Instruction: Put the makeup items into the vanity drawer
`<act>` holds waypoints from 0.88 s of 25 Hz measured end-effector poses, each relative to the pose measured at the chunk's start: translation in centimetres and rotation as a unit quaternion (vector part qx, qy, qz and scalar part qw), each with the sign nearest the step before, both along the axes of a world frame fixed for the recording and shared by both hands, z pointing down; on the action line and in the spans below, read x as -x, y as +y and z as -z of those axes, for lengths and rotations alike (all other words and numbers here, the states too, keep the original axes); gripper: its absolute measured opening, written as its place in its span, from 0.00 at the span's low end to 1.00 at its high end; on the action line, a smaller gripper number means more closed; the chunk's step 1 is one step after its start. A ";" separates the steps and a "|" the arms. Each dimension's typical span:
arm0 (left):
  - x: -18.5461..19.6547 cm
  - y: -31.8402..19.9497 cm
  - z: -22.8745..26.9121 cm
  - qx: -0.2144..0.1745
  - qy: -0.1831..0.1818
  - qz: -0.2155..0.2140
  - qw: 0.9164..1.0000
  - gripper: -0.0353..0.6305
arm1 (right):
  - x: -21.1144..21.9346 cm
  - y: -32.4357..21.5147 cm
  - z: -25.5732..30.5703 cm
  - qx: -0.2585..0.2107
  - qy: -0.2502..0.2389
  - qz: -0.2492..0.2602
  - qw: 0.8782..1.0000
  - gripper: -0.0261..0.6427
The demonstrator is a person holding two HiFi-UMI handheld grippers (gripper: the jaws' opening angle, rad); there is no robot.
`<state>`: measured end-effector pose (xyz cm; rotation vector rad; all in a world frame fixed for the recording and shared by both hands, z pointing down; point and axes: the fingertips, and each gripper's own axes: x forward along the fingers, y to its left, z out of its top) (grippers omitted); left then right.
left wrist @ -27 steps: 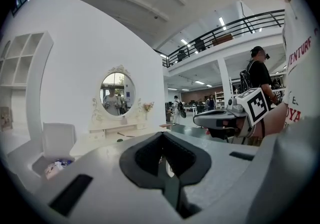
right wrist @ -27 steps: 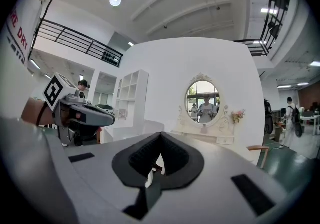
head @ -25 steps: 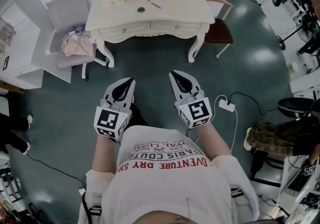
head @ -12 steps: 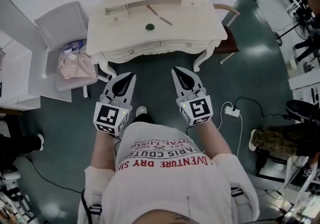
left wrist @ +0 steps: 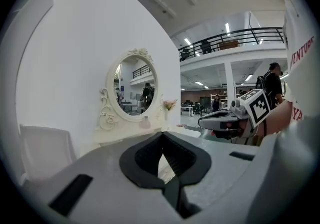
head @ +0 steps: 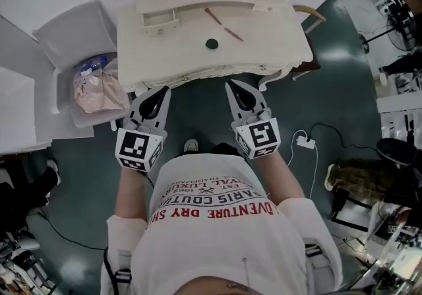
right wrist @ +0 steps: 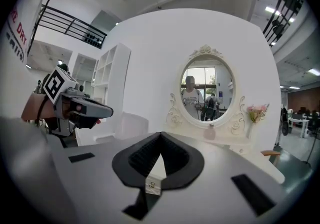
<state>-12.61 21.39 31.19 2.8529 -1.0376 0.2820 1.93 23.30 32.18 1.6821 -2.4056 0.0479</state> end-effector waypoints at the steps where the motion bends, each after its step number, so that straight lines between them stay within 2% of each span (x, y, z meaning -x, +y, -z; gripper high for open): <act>1: 0.1 -0.7 -0.4 0.006 0.000 0.002 1.000 0.06 | 0.0 -0.9 -0.5 0.007 0.001 0.002 1.000 0.04; 8: -1.4 -6.4 -3.1 0.030 -0.007 0.023 0.999 0.06 | -2.2 -8.3 -4.3 0.049 0.002 0.016 0.999 0.04; 16: -8.1 -16.7 -3.8 0.027 0.002 0.047 0.999 0.06 | -8.3 -19.7 -7.6 0.083 0.010 0.055 0.995 0.04; 22: -11.8 -22.2 -5.6 0.037 0.002 0.073 0.997 0.06 | -10.9 -24.9 -12.4 0.150 0.019 0.110 0.982 0.04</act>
